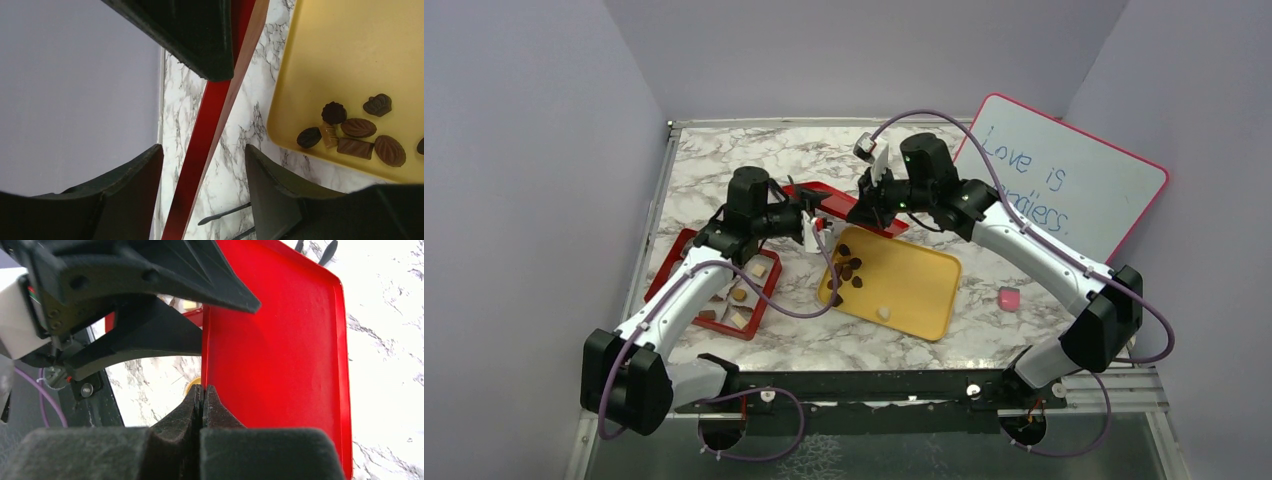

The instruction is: Pack the chocolate

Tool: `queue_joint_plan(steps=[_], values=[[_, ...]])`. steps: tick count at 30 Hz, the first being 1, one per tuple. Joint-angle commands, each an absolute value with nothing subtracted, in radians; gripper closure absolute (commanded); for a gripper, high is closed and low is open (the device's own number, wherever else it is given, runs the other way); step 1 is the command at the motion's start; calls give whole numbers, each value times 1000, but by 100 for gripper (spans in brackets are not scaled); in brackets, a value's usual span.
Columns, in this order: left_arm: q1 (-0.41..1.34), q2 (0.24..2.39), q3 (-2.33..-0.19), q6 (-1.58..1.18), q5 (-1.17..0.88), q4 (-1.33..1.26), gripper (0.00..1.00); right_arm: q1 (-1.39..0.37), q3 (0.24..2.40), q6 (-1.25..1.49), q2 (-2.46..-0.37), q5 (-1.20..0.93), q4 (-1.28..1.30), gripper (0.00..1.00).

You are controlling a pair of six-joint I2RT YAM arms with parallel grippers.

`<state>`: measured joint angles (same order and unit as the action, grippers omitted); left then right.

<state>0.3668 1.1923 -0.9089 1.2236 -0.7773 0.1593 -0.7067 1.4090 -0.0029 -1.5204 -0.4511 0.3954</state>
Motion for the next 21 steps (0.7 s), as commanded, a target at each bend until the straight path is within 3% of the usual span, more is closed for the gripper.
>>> queue_joint_plan(steps=[1, 7, 11, 14, 18, 21], values=[[392, 1207, -946, 1283, -752, 192, 42, -706, 1444, -51, -1475, -518, 344, 99], [397, 1187, -956, 1246, -730, 206, 64, -706, 1447, -75, -1464, -534, 363, 99], [397, 1180, -972, 1205, -700, 230, 82, -706, 1460, -100, -1455, -511, 380, 92], [397, 1169, -990, 1153, -678, 241, 89, -706, 1473, -110, -1431, -467, 380, 77], [397, 1122, -988, 1099, -694, 240, 90, -706, 1457, -44, -1349, -356, 278, 51], [397, 1076, -981, 1061, -690, 249, 91, -706, 1432, -53, -1278, -398, 222, 38]])
